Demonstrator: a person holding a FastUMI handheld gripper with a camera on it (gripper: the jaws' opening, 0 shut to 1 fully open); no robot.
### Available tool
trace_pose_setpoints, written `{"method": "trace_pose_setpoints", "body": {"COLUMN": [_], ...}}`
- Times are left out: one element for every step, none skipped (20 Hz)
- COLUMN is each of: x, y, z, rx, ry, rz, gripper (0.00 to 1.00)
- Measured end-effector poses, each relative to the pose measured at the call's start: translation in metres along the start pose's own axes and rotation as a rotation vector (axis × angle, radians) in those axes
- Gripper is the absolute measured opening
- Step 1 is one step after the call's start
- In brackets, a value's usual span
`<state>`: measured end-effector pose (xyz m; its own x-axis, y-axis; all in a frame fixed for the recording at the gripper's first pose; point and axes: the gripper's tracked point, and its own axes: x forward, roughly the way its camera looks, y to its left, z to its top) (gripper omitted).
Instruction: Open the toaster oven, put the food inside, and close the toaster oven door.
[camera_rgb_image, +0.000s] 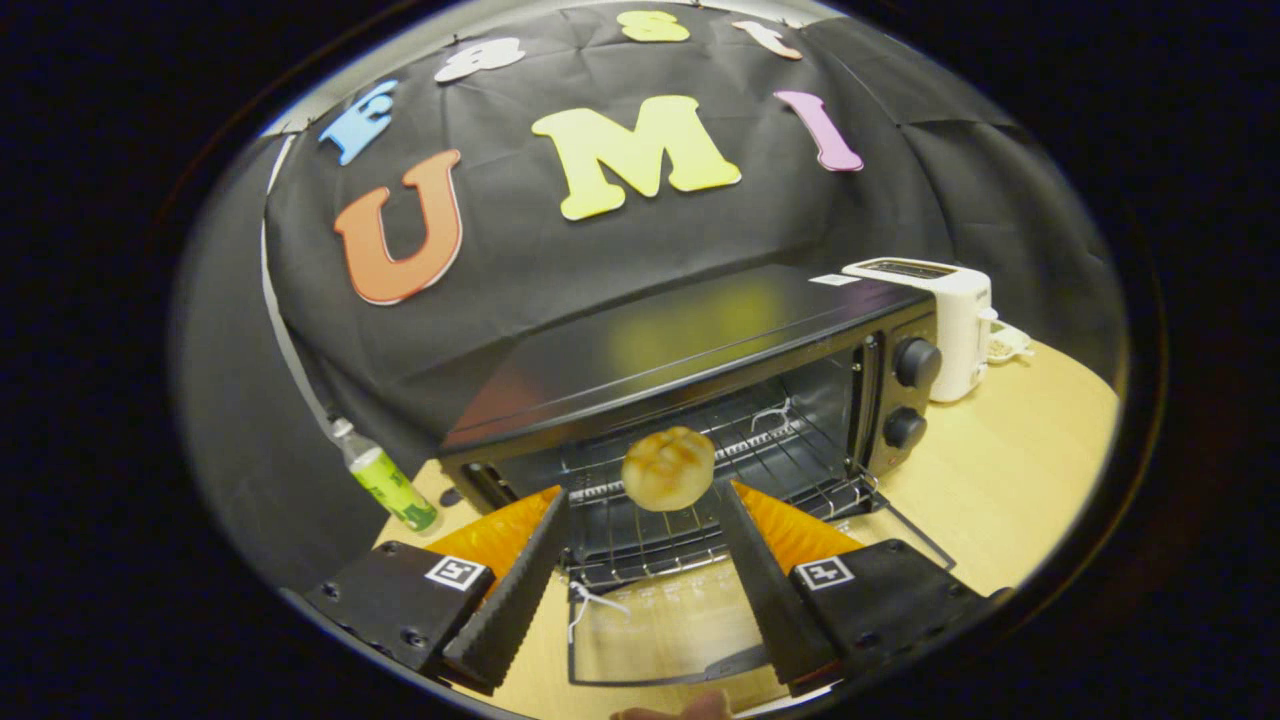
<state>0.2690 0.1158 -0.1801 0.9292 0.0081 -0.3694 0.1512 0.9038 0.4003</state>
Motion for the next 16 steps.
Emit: {"method": "trace_pose_setpoints", "body": {"x": [-0.017,-0.034,-0.050,-0.066,-0.080,-0.093,-0.104,-0.112,-0.118,-0.121,-0.122,-0.122,-0.122,-0.122,-0.121,-0.121], "y": [0.003,0.002,-0.001,-0.006,-0.012,-0.020,-0.027,-0.034,-0.042,-0.049,-0.057,-0.064,-0.070,-0.075,-0.079,-0.083], "z": [-0.001,-0.002,-0.006,-0.012,-0.018,-0.023,-0.030,-0.034,-0.037,-0.041,-0.045,-0.050,-0.055,-0.059,-0.065,-0.071], "rx": [0.008,0.011,0.005,-0.001,0.000,0.002,-0.005,-0.007,-0.005,0.002,0.008,0.004,-0.013,-0.030,-0.043,-0.056], "ry": [-0.001,-0.003,0.006,0.020,0.029,0.039,0.054,0.059,0.055,0.057,0.058,0.065,0.077,0.084,0.095,0.107], "rz": [0.025,0.044,0.055,0.064,0.067,0.061,0.061,0.058,0.052,0.048,0.041,0.029,0.020,0.016,0.017,0.022], "gripper": [0.98,0.99,0.99,1.00,1.00,1.00,1.00,1.00,1.00,1.00,1.00,1.00,1.00,1.00,1.00,1.00]}}
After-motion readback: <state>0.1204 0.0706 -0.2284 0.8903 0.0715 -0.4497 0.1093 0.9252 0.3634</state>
